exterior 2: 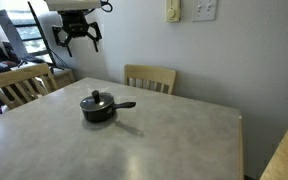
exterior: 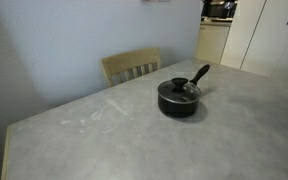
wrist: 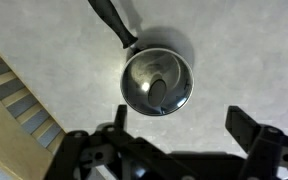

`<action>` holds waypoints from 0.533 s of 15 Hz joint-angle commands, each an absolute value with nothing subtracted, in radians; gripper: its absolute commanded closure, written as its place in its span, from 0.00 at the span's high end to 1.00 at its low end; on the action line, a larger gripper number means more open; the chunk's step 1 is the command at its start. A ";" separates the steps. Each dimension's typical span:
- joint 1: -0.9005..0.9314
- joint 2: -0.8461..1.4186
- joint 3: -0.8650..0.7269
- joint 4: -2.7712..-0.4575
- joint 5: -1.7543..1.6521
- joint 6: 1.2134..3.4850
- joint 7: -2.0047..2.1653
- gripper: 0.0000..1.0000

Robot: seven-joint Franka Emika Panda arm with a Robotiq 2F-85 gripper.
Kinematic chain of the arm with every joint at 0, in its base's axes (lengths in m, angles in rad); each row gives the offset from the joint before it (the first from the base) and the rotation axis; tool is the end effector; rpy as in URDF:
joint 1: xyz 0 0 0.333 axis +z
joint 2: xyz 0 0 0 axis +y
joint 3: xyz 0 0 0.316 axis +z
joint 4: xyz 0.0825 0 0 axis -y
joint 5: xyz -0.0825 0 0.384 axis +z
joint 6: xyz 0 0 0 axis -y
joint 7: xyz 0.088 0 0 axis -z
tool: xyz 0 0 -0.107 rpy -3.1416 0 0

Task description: Take the lid off the pot

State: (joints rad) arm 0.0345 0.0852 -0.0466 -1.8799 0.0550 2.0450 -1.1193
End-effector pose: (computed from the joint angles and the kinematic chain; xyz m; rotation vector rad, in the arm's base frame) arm 0.5916 -0.0035 0.4700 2.6847 1.6173 0.1446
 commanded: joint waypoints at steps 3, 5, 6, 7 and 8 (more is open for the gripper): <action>0.027 0.200 0.011 -1.783 0.014 2.042 -1.092 1.00; 0.025 0.235 0.021 -1.775 -0.007 2.053 -1.082 1.00; 0.023 0.250 0.025 -1.773 -0.013 2.053 -1.085 1.00; 0.021 0.270 0.028 -1.772 -0.020 2.048 -1.088 1.00; 0.018 0.285 0.031 -1.766 -0.020 2.034 -1.092 1.00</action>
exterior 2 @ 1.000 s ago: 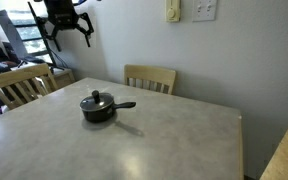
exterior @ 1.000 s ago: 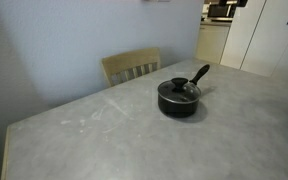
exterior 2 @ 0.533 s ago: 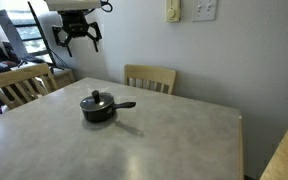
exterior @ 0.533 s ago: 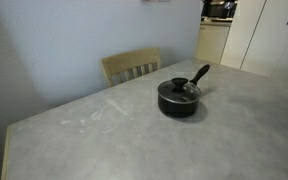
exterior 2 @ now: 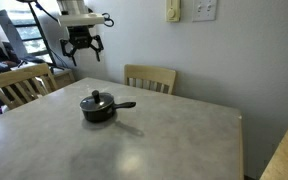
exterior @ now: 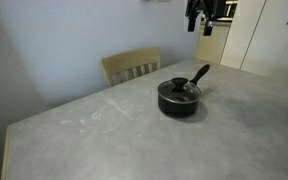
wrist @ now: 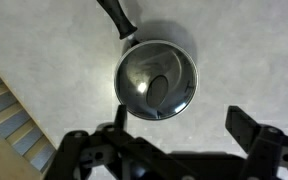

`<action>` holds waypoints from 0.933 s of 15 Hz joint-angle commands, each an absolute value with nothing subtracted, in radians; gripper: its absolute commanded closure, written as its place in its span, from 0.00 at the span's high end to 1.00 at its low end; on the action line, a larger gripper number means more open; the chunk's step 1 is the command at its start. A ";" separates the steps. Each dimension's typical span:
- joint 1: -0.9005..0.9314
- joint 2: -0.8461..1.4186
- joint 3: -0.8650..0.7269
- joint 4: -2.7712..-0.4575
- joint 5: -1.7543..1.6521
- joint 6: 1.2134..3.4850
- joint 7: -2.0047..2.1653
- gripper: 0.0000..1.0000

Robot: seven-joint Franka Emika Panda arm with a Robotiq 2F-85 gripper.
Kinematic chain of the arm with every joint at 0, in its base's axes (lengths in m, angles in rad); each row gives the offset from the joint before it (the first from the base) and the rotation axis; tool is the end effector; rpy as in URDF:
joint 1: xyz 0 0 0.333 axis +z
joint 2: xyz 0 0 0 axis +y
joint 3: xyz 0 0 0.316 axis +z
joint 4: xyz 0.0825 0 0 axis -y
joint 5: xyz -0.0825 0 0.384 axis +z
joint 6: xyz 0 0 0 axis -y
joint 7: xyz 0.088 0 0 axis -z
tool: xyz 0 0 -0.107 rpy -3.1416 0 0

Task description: Take the lid off the pot

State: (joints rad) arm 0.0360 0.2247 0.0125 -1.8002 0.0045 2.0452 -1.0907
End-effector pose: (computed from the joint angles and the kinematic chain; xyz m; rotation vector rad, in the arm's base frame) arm 0.6215 0.0300 0.4232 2.6439 1.6888 0.0330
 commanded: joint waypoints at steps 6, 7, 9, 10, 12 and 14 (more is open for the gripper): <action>0.014 0.279 0.038 -1.782 -0.008 2.041 -1.086 1.00; 0.017 0.284 0.037 -1.782 -0.013 2.047 -1.073 1.00; 0.016 0.316 0.044 -1.778 0.001 2.064 -1.065 1.00; 0.017 0.332 0.047 -1.773 0.004 2.074 -1.058 1.00; 0.022 0.372 0.049 -1.758 -0.008 2.097 -1.022 1.00; 0.030 0.417 0.046 -1.730 -0.025 2.114 -0.938 1.00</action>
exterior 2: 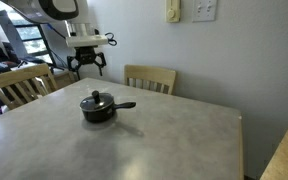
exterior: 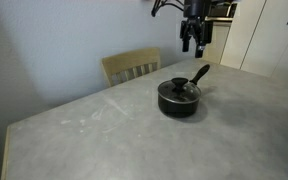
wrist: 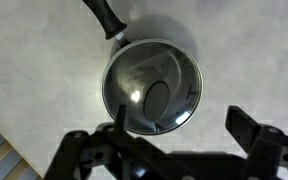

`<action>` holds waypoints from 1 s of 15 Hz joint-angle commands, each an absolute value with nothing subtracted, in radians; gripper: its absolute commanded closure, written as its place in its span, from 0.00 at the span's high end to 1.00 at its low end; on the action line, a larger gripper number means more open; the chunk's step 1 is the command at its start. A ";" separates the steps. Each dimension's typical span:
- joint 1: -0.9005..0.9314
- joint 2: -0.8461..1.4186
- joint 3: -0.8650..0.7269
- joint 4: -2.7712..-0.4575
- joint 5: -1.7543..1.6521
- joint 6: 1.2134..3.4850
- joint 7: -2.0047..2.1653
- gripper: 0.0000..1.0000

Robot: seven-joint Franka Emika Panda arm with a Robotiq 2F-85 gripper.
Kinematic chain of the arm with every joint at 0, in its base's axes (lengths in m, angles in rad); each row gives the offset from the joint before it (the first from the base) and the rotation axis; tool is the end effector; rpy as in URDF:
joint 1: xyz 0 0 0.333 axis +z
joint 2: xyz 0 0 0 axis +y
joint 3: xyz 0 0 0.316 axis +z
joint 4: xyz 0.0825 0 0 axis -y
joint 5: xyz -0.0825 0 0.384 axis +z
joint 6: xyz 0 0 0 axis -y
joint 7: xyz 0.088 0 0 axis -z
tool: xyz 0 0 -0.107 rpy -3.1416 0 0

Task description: Take the lid off the pot

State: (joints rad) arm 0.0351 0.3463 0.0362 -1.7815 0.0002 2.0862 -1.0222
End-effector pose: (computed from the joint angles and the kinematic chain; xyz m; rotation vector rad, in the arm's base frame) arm 0.6364 0.0438 0.3588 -2.6592 -1.6149 0.0483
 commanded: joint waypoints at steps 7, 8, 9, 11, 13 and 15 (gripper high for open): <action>0.027 0.542 0.078 -1.644 -0.022 2.134 -0.847 1.00; 0.028 0.554 0.087 -1.634 -0.024 2.132 -0.851 1.00; 0.032 0.565 0.093 -1.631 -0.028 2.132 -0.848 1.00; 0.037 0.579 0.100 -1.627 -0.035 2.130 -0.838 1.00; 0.040 0.584 0.102 -1.635 -0.041 2.134 -0.818 1.00; 0.046 0.579 0.099 -1.650 -0.054 2.137 -0.785 1.00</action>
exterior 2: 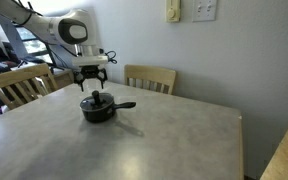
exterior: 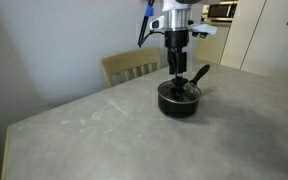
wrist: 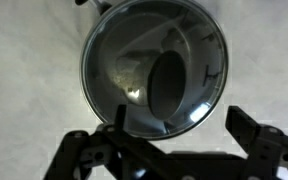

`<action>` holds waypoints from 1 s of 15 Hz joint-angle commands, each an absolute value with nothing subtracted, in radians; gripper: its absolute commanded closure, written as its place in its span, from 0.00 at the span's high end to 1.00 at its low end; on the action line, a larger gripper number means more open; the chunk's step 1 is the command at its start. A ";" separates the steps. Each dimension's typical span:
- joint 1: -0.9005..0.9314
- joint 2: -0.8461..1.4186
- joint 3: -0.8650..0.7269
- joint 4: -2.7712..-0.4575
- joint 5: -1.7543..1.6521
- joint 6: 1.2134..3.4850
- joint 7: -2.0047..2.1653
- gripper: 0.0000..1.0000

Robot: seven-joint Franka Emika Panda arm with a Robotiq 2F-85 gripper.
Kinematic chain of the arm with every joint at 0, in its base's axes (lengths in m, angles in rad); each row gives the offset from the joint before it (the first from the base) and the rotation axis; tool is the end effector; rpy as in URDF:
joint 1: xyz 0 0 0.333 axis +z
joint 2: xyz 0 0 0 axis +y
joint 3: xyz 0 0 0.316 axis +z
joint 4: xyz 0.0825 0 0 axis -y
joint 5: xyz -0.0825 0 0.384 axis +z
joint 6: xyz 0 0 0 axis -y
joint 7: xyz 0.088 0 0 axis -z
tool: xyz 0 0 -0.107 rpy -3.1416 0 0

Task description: Take the lid off the pot

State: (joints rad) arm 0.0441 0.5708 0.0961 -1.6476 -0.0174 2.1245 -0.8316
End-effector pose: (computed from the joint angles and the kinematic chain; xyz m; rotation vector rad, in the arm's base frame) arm 0.6683 0.0862 0.2751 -2.7192 -1.4310 0.1121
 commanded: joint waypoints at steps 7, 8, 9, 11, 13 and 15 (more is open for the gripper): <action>0.047 0.577 0.100 -1.691 -0.103 2.145 -0.684 1.00; 0.046 0.577 0.101 -1.699 -0.105 2.150 -0.674 1.00; 0.045 0.576 0.101 -1.705 -0.106 2.151 -0.665 1.00; 0.043 0.574 0.102 -1.714 -0.109 2.153 -0.651 0.90; 0.041 0.575 0.103 -1.718 -0.110 2.154 -0.643 0.88; 0.041 0.575 0.104 -1.720 -0.112 2.155 -0.642 0.65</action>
